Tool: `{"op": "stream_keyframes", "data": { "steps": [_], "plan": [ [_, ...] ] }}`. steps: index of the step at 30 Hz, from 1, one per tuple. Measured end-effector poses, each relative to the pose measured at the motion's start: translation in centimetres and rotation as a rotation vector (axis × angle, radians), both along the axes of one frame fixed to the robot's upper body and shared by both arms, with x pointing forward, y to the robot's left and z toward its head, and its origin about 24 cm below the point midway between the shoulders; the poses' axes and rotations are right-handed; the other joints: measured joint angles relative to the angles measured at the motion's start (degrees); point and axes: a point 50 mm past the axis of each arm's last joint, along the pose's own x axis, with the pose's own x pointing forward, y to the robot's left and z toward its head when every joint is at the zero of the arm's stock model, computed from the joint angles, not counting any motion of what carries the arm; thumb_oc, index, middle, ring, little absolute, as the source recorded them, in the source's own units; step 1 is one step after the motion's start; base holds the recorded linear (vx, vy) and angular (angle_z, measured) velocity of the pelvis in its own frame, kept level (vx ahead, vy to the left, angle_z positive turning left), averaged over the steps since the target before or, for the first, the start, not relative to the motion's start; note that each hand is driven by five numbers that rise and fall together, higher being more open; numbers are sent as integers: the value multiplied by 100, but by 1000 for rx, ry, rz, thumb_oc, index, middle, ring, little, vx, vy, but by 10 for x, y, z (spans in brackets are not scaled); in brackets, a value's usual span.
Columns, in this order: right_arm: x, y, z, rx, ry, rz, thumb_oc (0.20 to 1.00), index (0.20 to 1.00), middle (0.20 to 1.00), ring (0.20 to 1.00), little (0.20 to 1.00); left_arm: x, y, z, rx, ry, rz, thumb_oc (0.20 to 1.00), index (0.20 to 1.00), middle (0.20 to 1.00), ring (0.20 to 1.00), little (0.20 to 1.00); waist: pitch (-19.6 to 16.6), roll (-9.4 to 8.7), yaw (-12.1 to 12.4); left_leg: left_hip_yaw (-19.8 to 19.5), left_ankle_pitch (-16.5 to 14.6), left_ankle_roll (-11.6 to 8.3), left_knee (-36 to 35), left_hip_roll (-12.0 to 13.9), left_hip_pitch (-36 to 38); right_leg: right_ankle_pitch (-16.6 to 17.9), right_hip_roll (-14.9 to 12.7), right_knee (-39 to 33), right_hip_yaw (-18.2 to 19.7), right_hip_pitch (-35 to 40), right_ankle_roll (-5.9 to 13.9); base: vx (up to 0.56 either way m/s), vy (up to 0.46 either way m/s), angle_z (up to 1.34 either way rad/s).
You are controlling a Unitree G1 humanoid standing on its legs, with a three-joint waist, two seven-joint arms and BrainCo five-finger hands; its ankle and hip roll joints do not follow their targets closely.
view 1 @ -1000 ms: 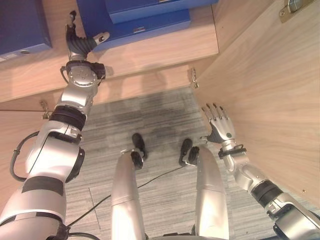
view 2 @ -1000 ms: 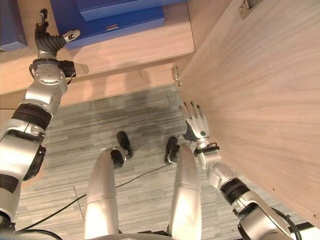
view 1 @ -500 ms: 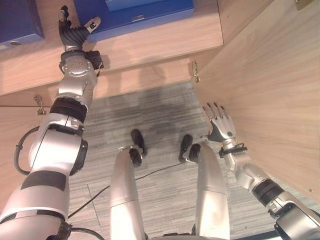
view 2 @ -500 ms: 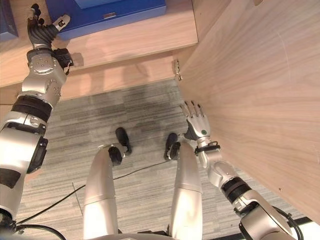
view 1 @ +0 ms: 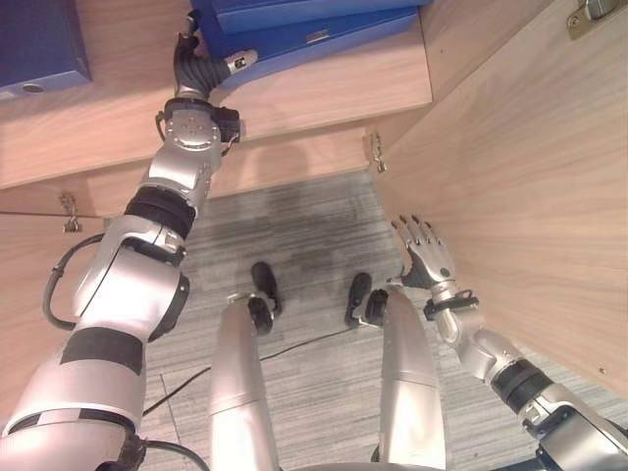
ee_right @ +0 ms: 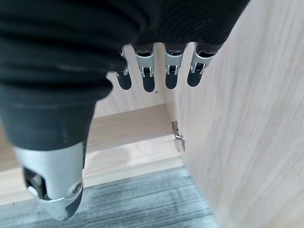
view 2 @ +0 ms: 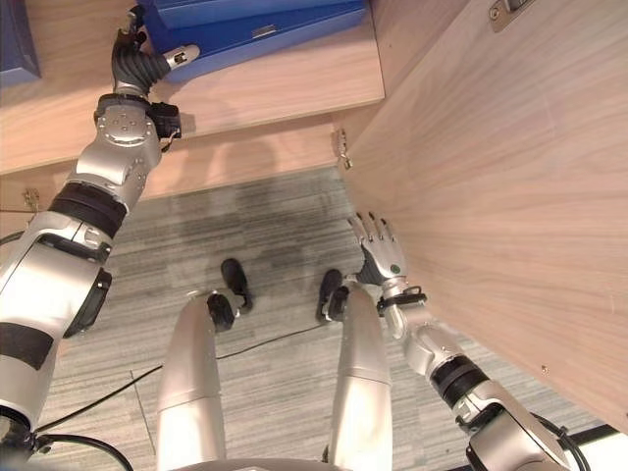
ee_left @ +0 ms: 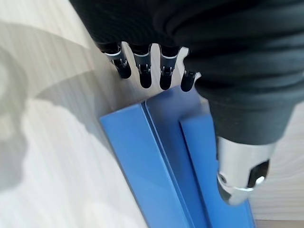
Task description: Put the empty folder in the office cabinet
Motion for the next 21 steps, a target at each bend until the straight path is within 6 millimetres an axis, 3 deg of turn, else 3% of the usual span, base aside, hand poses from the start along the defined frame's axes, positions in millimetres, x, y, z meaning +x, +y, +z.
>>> {"op": "stream_keyframes", "data": {
  "steps": [11, 21],
  "plan": [
    [-6, 4, -2, 23, 1, 28, 1000, 1000, 1000, 1000, 1000, -3, -19, 4, -148, -27, -81, 1000, 1000, 1000, 1000, 1000, -1, 0, 13, 111, -60, 80, 12, -10, -16, 30, -36, -3, 100, -62, 55, 2, 1, -1],
    [-17, 5, -9, 89, 25, 40, 1000, 1000, 1000, 1000, 1000, -6, -21, 12, -187, -91, -78, 1000, 1000, 1000, 1000, 1000, -1, 0, 10, 137, -71, 94, 26, -12, -35, 37, -45, 7, 123, -101, 69, 0, 0, 0]
  ]
}}
